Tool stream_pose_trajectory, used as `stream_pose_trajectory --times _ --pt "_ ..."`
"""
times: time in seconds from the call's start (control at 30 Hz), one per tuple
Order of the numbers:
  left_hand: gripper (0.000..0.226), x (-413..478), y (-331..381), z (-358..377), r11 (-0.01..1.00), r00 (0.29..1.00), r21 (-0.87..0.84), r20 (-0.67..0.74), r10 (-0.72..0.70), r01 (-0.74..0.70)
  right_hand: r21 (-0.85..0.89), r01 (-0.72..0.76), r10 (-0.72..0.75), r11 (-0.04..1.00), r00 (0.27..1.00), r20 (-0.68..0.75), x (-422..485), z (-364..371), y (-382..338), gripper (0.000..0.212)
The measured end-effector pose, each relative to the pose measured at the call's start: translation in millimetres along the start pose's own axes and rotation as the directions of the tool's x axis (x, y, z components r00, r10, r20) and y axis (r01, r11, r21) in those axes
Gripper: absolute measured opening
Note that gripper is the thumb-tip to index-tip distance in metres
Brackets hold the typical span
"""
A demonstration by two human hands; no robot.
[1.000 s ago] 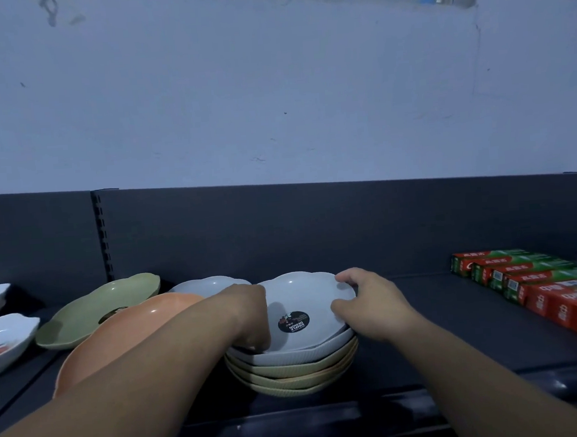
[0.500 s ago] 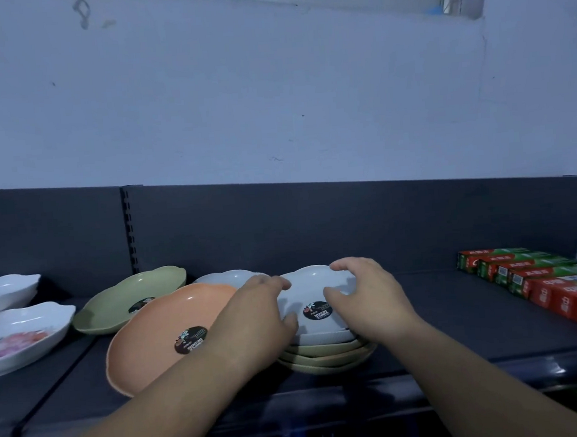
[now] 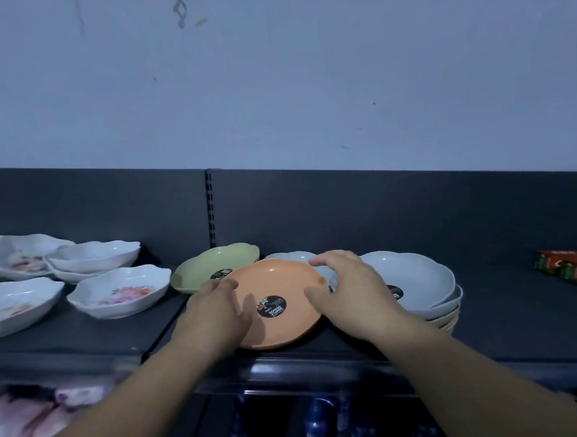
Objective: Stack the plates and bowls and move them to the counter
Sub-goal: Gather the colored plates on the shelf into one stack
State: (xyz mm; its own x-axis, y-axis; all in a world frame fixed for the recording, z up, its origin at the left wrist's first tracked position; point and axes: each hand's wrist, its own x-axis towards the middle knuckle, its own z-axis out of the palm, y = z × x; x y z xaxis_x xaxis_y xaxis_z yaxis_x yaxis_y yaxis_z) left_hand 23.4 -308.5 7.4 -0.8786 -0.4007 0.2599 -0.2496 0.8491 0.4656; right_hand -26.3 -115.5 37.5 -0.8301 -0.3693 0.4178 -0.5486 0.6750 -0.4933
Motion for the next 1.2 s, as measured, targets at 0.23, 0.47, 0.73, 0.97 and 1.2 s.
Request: stream_pose_trajectory --times 0.23,0.47,0.73,0.97,1.2 --pt "0.054 6 -20 1 0.997 0.998 -0.053 0.001 -0.059 0.059 0.067 0.013 -0.022 0.998 0.99 0.142 0 26 -10 0.054" --pt "0.053 14 -21 -2 0.996 0.995 0.012 0.041 -0.088 0.088 0.053 -0.011 0.002 0.999 0.985 0.175 0 32 -4 0.059" --pt "0.047 16 -27 -6 0.967 0.986 -0.208 -0.054 -0.161 0.147 0.06 -0.011 0.001 0.998 0.988 0.157 -2 32 -4 0.058" --pt "0.032 12 -15 -21 0.953 0.965 -0.3 -0.239 -0.111 0.035 0.092 0.028 -0.033 0.995 0.998 0.061 0 15 -10 0.055" --pt "0.048 10 25 -24 0.914 0.949 -0.404 -0.304 -0.081 -0.051 0.061 0.034 -0.032 0.998 0.999 -0.037 6 -19 1 0.052"
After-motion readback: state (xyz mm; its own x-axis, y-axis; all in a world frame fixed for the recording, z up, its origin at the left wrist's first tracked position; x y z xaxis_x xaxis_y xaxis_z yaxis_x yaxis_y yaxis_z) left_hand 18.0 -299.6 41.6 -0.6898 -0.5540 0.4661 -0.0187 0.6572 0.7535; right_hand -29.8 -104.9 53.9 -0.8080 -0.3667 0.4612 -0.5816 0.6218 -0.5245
